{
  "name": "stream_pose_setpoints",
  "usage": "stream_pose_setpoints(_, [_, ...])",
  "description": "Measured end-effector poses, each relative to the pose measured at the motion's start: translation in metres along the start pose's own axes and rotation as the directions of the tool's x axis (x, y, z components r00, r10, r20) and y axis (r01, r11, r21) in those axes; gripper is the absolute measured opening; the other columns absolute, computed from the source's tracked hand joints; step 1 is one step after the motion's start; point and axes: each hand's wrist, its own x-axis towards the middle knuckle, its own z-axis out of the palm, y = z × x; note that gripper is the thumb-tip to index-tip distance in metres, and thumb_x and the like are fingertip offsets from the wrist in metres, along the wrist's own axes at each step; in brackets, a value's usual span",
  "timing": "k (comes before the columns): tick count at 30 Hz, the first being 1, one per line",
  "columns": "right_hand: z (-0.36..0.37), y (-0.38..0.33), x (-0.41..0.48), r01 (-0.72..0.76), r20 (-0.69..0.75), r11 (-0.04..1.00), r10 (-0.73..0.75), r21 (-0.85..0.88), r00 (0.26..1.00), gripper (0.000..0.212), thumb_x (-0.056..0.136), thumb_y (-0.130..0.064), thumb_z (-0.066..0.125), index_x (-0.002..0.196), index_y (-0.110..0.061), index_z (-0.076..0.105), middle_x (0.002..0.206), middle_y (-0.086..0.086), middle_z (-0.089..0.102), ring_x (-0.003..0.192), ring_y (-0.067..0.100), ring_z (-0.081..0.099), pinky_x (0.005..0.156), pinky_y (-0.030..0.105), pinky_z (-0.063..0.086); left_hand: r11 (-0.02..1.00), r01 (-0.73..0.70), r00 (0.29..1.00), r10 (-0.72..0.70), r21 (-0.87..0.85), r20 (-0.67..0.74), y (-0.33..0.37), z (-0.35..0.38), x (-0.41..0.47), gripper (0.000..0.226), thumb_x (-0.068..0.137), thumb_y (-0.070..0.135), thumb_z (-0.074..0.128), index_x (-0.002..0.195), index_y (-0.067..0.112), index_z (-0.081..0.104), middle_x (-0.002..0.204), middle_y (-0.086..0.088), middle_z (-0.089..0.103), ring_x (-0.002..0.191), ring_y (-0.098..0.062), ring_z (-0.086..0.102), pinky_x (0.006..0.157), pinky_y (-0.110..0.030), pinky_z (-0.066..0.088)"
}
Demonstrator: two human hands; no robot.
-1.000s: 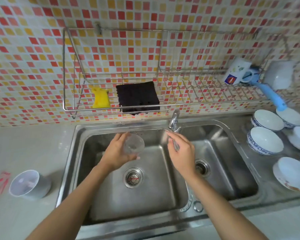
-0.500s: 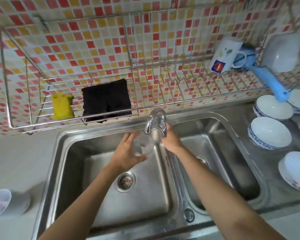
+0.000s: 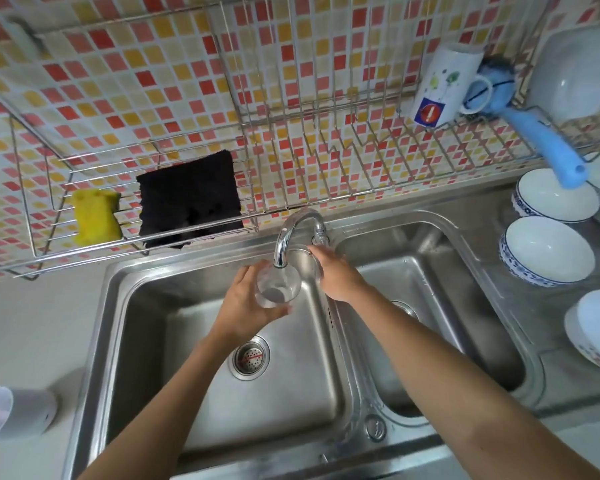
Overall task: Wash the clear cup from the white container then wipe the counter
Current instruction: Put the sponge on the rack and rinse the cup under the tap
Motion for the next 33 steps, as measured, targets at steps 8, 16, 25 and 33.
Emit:
stream_pose_setpoints(8, [0.002, 0.001, 0.003, -0.014, 0.018, 1.000, 0.014, -0.001, 1.000, 0.075, 0.084, 0.003, 0.049, 0.147, -0.029, 0.025, 0.157, 0.002, 0.021, 0.141, 0.028, 0.027, 0.115, 0.044, 0.023, 0.998, 0.047, 0.998, -0.049, -0.051, -0.029, -0.003, 0.003, -0.007, 0.084, 0.057, 0.034, 0.092, 0.129, 0.029, 0.050, 0.118, 0.011, 0.051, 0.107, -0.006, 0.054, 0.094, -0.025, 0.048])
stream_pose_setpoints(16, [-0.002, 0.000, 0.000, -0.011, 0.028, 0.999, 0.010, 0.031, 1.000, 0.072, 0.085, 0.003, 0.050, 0.146, -0.028, 0.027, 0.157, 0.002, 0.021, 0.139, 0.029, 0.030, 0.111, 0.048, 0.031, 0.996, 0.063, 0.998, -0.063, -0.069, 0.005, 0.004, 0.019, 0.000, 0.079, 0.056, 0.042, 0.090, 0.124, 0.030, 0.052, 0.107, 0.017, 0.050, 0.105, -0.009, 0.055, 0.094, -0.032, 0.050])
stream_pose_setpoints(25, [-0.001, -0.002, -0.001, -0.048, 0.047, 0.997, 0.045, 0.062, 0.998, 0.076, 0.081, 0.006, 0.048, 0.141, -0.036, 0.027, 0.157, 0.000, 0.019, 0.134, 0.037, 0.036, 0.103, 0.051, 0.042, 0.988, 0.153, 0.986, -0.150, 0.030, -0.078, -0.006, 0.014, -0.001, 0.078, 0.058, 0.036, 0.090, 0.125, 0.026, 0.052, 0.114, 0.007, 0.052, 0.095, -0.007, 0.052, 0.082, -0.017, 0.038])
stream_pose_setpoints(33, [-0.002, -0.003, -0.001, -0.029, 0.031, 0.998, 0.027, 0.057, 0.999, 0.073, 0.081, 0.008, 0.046, 0.140, -0.032, 0.030, 0.157, -0.001, 0.021, 0.136, 0.033, 0.035, 0.104, 0.049, 0.040, 0.984, 0.178, 0.982, -0.179, -0.018, -0.056, -0.002, 0.023, -0.003, 0.078, 0.059, 0.037, 0.090, 0.126, 0.025, 0.051, 0.112, 0.007, 0.051, 0.097, -0.008, 0.052, 0.082, -0.016, 0.036])
